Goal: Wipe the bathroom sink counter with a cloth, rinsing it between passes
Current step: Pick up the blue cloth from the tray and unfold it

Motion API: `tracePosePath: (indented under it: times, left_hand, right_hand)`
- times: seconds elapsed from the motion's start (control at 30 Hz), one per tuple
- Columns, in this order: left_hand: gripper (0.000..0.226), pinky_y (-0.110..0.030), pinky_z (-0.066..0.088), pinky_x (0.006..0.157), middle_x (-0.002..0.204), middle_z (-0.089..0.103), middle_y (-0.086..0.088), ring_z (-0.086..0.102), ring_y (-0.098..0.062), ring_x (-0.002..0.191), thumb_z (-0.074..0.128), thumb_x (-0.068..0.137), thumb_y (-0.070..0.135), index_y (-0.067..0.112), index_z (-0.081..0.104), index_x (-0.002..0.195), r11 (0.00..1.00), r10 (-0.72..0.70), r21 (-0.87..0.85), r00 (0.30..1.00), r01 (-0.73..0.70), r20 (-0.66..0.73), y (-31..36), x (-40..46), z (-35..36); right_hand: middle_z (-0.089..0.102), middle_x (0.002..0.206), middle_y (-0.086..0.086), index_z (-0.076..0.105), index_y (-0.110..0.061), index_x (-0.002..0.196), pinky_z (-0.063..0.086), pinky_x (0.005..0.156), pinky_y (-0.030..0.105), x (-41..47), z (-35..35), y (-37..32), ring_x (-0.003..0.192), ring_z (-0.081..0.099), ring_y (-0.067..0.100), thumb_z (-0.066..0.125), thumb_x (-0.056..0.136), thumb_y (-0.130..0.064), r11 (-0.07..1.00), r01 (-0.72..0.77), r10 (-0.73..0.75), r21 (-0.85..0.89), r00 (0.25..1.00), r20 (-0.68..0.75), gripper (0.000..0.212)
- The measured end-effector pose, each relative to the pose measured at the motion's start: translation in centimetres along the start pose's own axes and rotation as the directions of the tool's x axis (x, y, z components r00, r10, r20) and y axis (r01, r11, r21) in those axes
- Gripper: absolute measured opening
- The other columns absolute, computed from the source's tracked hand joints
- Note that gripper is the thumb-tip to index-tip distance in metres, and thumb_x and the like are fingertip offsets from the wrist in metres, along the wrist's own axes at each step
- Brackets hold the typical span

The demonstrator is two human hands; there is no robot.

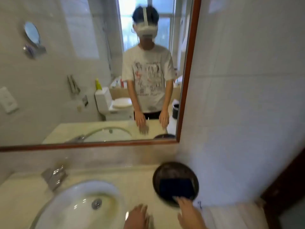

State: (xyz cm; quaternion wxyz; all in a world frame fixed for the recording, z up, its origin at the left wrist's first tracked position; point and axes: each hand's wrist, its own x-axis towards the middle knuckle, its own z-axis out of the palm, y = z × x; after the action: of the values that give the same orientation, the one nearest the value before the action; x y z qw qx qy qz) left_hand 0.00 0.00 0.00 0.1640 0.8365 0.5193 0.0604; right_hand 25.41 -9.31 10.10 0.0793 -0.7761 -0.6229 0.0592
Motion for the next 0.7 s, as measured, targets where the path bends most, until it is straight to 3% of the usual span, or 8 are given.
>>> tracePosePath:
  times: [0.07, 0.17, 0.23, 0.27, 0.37, 0.5, 0.6, 0.7]
  left_hand:
    - [0.061, -0.032, 0.060, 0.086, 0.122, 0.074, -0.005, 0.074, -0.019, 0.102, 0.037, 0.084, 0.051, 0.020, 0.077, 0.119, 0.998, -0.024, -0.053, 0.993, 0.030, 0.111, 1.5, -0.8, -1.7]
    - [0.066, -0.031, 0.051, 0.101, 0.142, 0.061, -0.006, 0.063, -0.022, 0.123, 0.027, 0.091, 0.047, 0.018, 0.062, 0.139, 0.999, -0.022, 0.044, 0.993, 0.017, 0.118, 3.3, -2.9, -2.8]
    - [0.073, -0.036, 0.041, 0.111, 0.157, 0.044, -0.010, 0.050, -0.029, 0.137, 0.017, 0.094, 0.049, 0.016, 0.045, 0.153, 0.998, -0.058, 0.010, 0.969, 0.057, 0.239, 4.5, -4.0, -3.1]
    - [0.067, -0.037, 0.040, 0.112, 0.159, 0.042, -0.012, 0.049, -0.031, 0.138, 0.023, 0.098, 0.046, 0.016, 0.042, 0.154, 0.995, -0.090, -0.007, 0.958, 0.095, 0.271, 5.1, -4.3, -3.4]
    - [0.054, -0.037, 0.039, 0.113, 0.159, 0.039, -0.013, 0.047, -0.032, 0.138, 0.042, 0.103, 0.034, 0.015, 0.040, 0.154, 0.992, -0.113, -0.017, 0.950, 0.123, 0.291, 6.3, -4.7, -3.0]
    - [0.052, -0.038, 0.040, 0.113, 0.158, 0.038, -0.011, 0.046, -0.031, 0.138, 0.043, 0.104, 0.029, 0.015, 0.040, 0.154, 0.983, -0.153, -0.050, 0.945, 0.175, 0.288, 8.1, -3.2, -2.3]
    - [0.052, -0.040, 0.042, 0.112, 0.157, 0.039, -0.010, 0.045, -0.029, 0.138, 0.044, 0.103, 0.028, 0.014, 0.041, 0.153, 0.980, -0.140, -0.098, 0.954, 0.171, 0.265, 9.6, -0.9, -1.7]
    - [0.049, -0.039, 0.043, 0.111, 0.156, 0.039, -0.008, 0.045, -0.027, 0.137, 0.044, 0.104, 0.028, 0.014, 0.044, 0.151, 0.968, -0.149, -0.162, 0.958, 0.192, 0.246, 11.2, 0.3, -0.6]
  right_hand:
    - [0.040, 0.159, 0.002, 0.030, -0.017, 0.159, 0.041, 0.106, 0.027, 1.2, -0.1, -0.1, 0.139, 0.046, 0.018, 0.060, 0.095, -0.030, 1.000, 0.012, -0.015, 0.021, 0.987, 0.158, 0.072]
    - [0.039, 0.154, 0.005, 0.036, -0.016, 0.156, 0.047, 0.098, 0.036, 3.8, -0.1, 0.7, 0.131, 0.048, 0.025, 0.050, 0.101, -0.023, 1.000, -0.016, 0.017, -0.011, 0.981, 0.194, 0.057]
    - [0.042, 0.148, 0.008, 0.039, -0.013, 0.153, 0.051, 0.091, 0.038, 5.6, 0.5, 0.8, 0.125, 0.050, 0.028, 0.056, 0.100, -0.026, 0.999, 0.023, -0.016, -0.034, 0.978, 0.209, 0.057]
    - [0.041, 0.147, 0.008, 0.040, -0.013, 0.152, 0.052, 0.090, 0.040, 6.6, 0.7, 0.9, 0.125, 0.049, 0.029, 0.059, 0.098, -0.028, 0.997, 0.056, -0.040, -0.062, 0.972, 0.232, 0.059]
    - [0.036, 0.152, 0.010, 0.035, -0.015, 0.154, 0.048, 0.098, 0.044, 9.6, 2.3, 2.0, 0.134, 0.041, 0.032, 0.063, 0.095, -0.042, 0.965, 0.196, -0.140, -0.174, 0.946, 0.292, 0.071]
    - [0.031, 0.157, 0.010, 0.025, -0.015, 0.159, 0.041, 0.107, 0.047, 11.6, 5.6, 3.5, 0.139, 0.036, 0.033, 0.057, 0.095, -0.057, 0.929, 0.306, -0.213, -0.210, 0.903, 0.373, 0.084]
    - [0.042, 0.149, 0.015, 0.029, -0.008, 0.157, 0.048, 0.096, 0.046, 12.1, 7.7, 4.3, 0.128, 0.048, 0.034, 0.058, 0.094, -0.057, 0.895, 0.355, -0.267, -0.270, 0.911, 0.315, 0.085]
    - [0.059, 0.127, 0.013, 0.048, -0.006, 0.145, 0.055, 0.074, 0.039, 12.8, 9.0, 4.9, 0.108, 0.062, 0.029, 0.068, 0.091, -0.045, 0.827, 0.403, -0.313, -0.393, 0.909, 0.274, 0.070]
